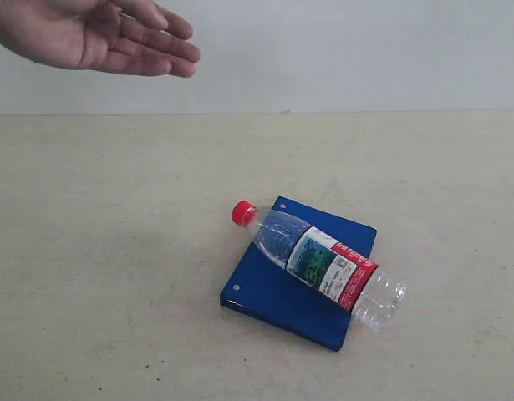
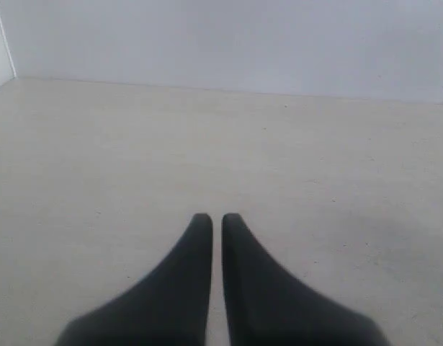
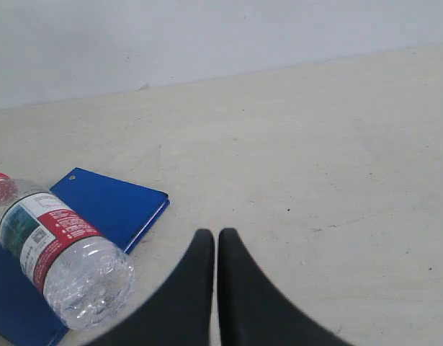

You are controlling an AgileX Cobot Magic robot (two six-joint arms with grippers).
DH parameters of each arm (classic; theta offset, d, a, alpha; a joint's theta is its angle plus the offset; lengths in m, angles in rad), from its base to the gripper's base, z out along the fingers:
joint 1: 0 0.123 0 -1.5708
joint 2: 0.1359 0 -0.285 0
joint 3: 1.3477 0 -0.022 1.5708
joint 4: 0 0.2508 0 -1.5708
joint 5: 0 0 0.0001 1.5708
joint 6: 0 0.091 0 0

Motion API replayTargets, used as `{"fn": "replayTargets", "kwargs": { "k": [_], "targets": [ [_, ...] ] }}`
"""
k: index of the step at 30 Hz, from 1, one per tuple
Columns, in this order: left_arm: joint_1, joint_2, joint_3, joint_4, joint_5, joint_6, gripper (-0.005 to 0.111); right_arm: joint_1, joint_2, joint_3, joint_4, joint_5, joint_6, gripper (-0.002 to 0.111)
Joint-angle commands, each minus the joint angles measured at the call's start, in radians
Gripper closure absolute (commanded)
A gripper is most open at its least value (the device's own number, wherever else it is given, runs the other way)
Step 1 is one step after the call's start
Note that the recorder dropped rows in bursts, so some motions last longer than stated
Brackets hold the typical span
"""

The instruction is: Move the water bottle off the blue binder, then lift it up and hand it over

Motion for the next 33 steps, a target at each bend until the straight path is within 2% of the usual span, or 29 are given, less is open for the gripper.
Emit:
{"fn": "replayTargets", "kwargs": {
  "k": [1, 10, 19, 22, 30, 33],
  "targets": [
    [-0.008, -0.003, 0.003, 0.003, -0.011, -0.006, 0.102, -0.002, -0.002, -0.001, -0.007, -0.009, -0.004, 0.109],
    [-0.008, -0.003, 0.003, 0.003, -0.011, -0.006, 0.102, -0.002, -0.002, -0.001, -0.007, -0.013, -0.006, 0.109],
    [-0.008, -0.003, 0.003, 0.003, -0.011, -0.006, 0.102, -0.002, -0.002, -0.001, -0.007, -0.173, -0.021, 0.109],
    [-0.008, -0.003, 0.003, 0.003, -0.011, -0.006, 0.102, -0.002, -0.002, -0.001, 0.000, -0.277, 0.008, 0.109],
    [-0.008, -0.003, 0.003, 0.003, -0.011, -0.006, 0.102, 0.011, -0.002, -0.001, 0.038, -0.481, 0.253, 0.109],
    [-0.008, -0.003, 0.003, 0.003, -0.011, -0.006, 0.102, 0.053, 0.021, -0.097, 0.000, -0.495, 0.257, 0.108]
  ]
}}
